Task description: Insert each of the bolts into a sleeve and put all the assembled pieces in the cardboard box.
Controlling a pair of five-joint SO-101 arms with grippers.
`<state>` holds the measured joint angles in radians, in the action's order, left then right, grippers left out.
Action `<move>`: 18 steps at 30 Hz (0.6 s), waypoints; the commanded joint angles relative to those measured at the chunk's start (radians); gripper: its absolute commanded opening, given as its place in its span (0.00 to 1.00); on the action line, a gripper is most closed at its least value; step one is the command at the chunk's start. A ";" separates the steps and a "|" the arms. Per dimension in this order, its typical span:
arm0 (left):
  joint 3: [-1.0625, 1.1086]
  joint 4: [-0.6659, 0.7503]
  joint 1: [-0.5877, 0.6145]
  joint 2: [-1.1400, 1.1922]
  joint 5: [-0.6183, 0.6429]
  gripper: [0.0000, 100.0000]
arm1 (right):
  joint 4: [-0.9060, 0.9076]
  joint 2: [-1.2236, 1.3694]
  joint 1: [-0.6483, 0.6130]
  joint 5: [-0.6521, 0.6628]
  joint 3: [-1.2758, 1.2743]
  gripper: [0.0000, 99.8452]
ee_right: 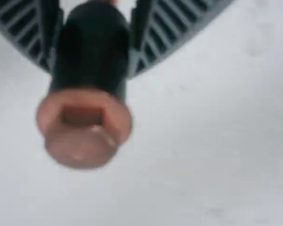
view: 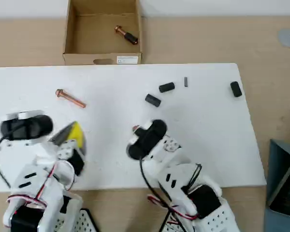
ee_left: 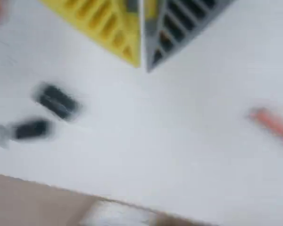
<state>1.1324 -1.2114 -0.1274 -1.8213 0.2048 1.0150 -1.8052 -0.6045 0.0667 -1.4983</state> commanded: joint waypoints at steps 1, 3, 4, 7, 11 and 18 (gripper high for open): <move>0.101 0.002 0.164 -0.002 -0.106 0.00 | -0.028 -0.117 0.101 0.002 0.012 0.01; 0.184 0.018 0.239 -0.002 -0.157 0.00 | -0.026 -0.116 0.128 0.000 0.038 0.01; 0.226 0.031 0.270 -0.002 -0.172 0.00 | -0.026 -0.116 0.137 0.002 0.054 0.01; 0.338 0.078 0.334 -0.002 -0.210 0.00 | -0.023 -0.108 0.145 0.003 0.110 0.01; 0.431 0.149 0.362 -0.002 -0.249 0.00 | -0.021 0.004 0.147 0.000 0.225 0.01; 0.499 0.170 0.353 -0.002 -0.261 0.00 | -0.127 0.461 0.206 0.000 0.499 0.01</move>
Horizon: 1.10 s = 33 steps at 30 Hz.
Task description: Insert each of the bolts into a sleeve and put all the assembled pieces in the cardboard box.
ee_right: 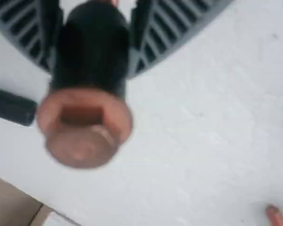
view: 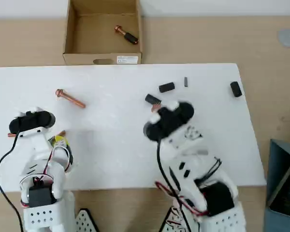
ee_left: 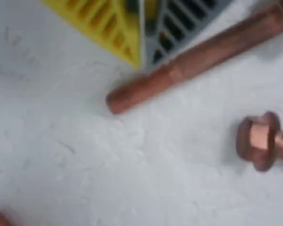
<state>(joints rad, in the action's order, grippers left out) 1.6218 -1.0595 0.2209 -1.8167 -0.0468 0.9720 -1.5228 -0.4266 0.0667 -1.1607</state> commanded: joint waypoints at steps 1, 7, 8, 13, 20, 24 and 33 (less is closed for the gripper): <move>0.018 0.018 0.005 -0.007 -0.009 0.00 | -0.115 0.248 0.033 0.002 0.200 0.01; 0.031 0.018 0.005 -0.007 -0.009 0.00 | -0.293 0.647 0.048 0.006 0.435 0.01; 0.031 0.018 0.005 -0.007 -0.009 0.00 | -0.321 0.711 0.048 0.008 0.476 0.01; 0.031 0.018 0.005 -0.007 -0.008 0.00 | -0.445 1.038 0.048 0.008 0.708 0.01; 0.031 0.018 0.005 -0.007 -0.008 0.00 | -0.508 1.503 0.048 0.008 1.121 0.01; 0.031 0.018 0.005 -0.007 -0.008 0.00 | -0.503 1.753 0.050 0.008 1.380 0.01; 0.031 0.018 0.005 -0.007 -0.008 0.00 | -0.486 2.219 0.028 0.193 1.899 0.01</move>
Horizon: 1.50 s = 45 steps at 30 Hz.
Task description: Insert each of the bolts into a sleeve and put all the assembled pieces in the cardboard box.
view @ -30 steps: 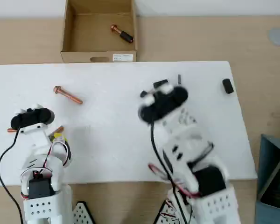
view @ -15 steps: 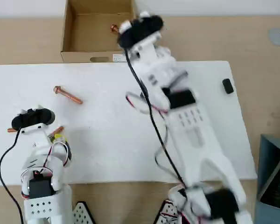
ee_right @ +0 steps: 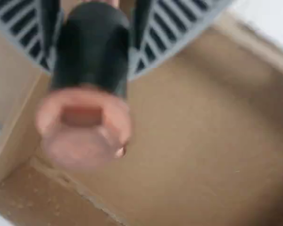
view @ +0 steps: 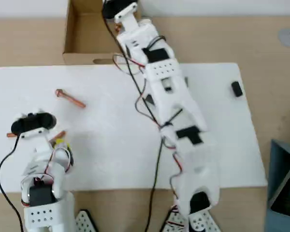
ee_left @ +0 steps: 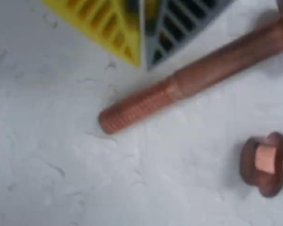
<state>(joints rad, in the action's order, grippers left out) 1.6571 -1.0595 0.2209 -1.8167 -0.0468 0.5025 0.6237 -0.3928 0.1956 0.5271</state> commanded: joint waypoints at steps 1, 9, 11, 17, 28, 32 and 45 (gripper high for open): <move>-0.005 0.018 0.005 -0.007 -0.008 0.00 | 0.002 0.111 -0.008 0.091 0.254 0.01; -0.005 0.018 0.005 -0.007 -0.008 0.00 | 0.110 0.352 -0.053 0.264 0.562 0.02; -0.005 0.018 0.005 -0.007 -0.008 0.00 | 0.126 0.387 -0.056 0.278 0.616 0.08; -0.005 0.020 0.005 -0.007 -0.008 0.00 | 0.238 0.443 -0.071 0.292 0.740 0.17; -0.005 0.020 0.005 -0.007 -0.008 0.00 | 0.379 0.452 -0.058 0.287 0.885 0.16; -0.005 0.020 0.005 -0.007 -0.006 0.00 | 0.605 0.449 -0.050 0.285 1.027 0.16; -0.005 0.020 0.005 -0.007 -0.008 0.00 | 1.085 0.294 0.147 0.285 1.141 0.16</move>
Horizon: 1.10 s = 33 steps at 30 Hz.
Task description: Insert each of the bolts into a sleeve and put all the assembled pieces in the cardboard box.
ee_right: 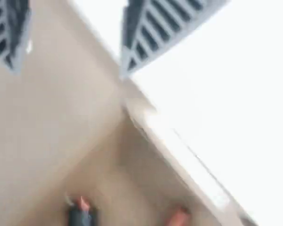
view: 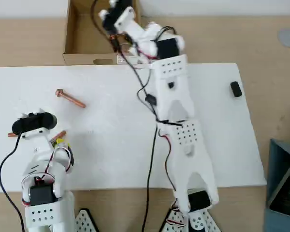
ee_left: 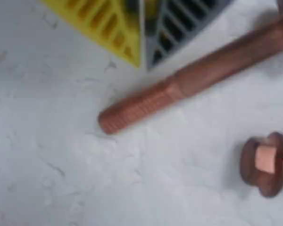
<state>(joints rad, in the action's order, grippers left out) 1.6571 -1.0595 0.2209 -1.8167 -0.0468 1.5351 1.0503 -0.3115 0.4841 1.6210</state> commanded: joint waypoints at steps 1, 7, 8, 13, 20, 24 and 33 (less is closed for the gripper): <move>-0.005 0.020 0.005 -0.007 -0.008 0.00 | 0.075 -0.150 0.084 -0.003 0.047 0.16; -0.005 0.020 0.005 -0.007 -0.008 0.00 | 0.207 -0.229 0.173 -0.003 0.047 0.16; -0.005 0.020 0.005 -0.007 -0.008 0.00 | 0.221 -0.243 0.188 -0.003 0.047 0.16; -0.005 0.020 0.005 -0.007 -0.006 0.00 | 0.247 -0.331 0.263 -0.003 0.047 0.16; -0.005 0.020 0.006 -0.007 -0.005 0.00 | 0.253 -0.417 0.372 -0.003 0.030 0.16; -0.005 0.020 0.006 -0.007 -0.005 0.00 | 0.253 -0.461 0.458 -0.005 -0.059 0.16; -0.006 0.020 0.008 -0.007 -0.005 0.00 | 0.253 -0.608 0.628 -0.005 -0.487 0.16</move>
<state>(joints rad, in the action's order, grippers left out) 1.6571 -1.0595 0.2209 -1.8167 -0.0468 1.7668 0.5301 0.2654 0.4841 1.2589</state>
